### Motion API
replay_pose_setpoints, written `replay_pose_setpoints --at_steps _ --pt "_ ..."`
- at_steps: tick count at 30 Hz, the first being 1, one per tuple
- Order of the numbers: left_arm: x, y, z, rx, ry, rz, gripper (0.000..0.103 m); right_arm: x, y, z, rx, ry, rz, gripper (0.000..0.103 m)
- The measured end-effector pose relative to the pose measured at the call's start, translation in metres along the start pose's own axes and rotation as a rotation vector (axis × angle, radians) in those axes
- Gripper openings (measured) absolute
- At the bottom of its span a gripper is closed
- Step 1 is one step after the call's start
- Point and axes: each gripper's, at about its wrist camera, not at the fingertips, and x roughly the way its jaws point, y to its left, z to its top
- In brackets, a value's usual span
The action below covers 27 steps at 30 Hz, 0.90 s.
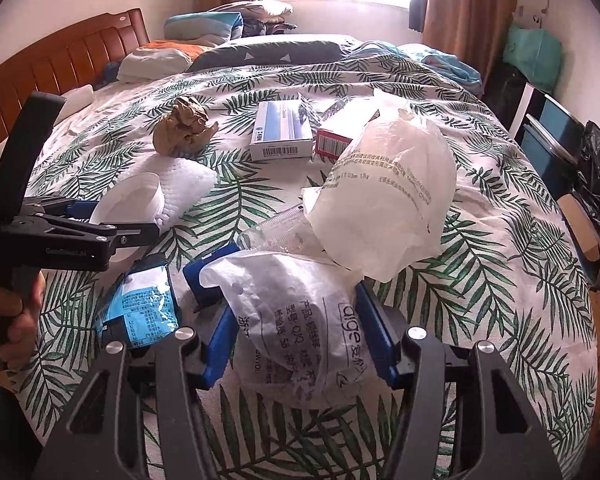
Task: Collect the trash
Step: 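Grasp the white plastic lid with the left tool while the right tool grasps the clear plastic bag, then lift the white lid and clear bag and carry both toward the red bin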
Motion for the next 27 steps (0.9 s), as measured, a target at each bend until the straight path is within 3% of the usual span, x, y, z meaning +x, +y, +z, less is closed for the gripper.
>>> replay_pose_setpoints --at_steps 10,27 --pt "-0.006 0.002 -0.005 -0.012 -0.003 -0.002 0.087 -0.007 -0.003 -0.002 0.015 -0.006 0.024 0.048" --pt "-0.044 -0.008 -0.022 0.003 -0.013 -0.005 0.087 -0.050 0.000 -0.006 0.028 -0.034 0.039 0.047"
